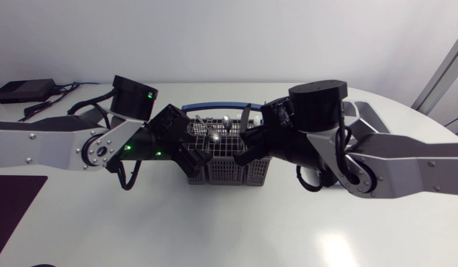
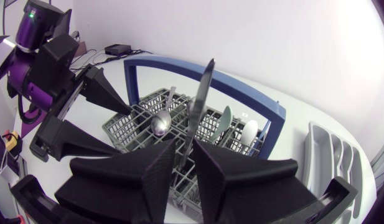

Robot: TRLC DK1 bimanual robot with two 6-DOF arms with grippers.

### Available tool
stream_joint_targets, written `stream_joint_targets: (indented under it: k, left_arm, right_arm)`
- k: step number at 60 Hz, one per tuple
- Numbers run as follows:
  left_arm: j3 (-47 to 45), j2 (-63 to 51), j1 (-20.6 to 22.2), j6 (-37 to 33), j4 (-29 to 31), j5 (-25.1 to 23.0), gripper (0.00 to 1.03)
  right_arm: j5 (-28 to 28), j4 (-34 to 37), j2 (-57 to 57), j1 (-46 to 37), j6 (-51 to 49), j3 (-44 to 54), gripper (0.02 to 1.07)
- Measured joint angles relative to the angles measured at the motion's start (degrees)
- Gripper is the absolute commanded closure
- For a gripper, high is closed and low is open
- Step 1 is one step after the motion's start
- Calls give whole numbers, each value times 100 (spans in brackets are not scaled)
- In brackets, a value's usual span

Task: Unload the cutlery basket into the drawer organizer.

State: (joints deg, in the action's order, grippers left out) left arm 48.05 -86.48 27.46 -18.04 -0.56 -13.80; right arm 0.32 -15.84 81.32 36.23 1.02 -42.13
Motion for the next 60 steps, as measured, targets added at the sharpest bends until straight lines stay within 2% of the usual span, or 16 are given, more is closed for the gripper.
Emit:
stream_joint_targets:
  k: [29,34,37,60]
  left_arm:
    - [0,-59,48,0,-4,63,14]
    - [0,-59,48,0,-4,63,14]
    - [0,-59,48,0,-4,63,14]
    - [0,-59,48,0,-4,72,14]
  right_arm:
    - [-136,-236,-225,11,-151,70,79]
    - [-162,-195,-225,-68,-151,70,55]
    - [-225,-111,-225,-122,-149,70,48]
    - [-2192,197,-17,-1217,-144,20,46]
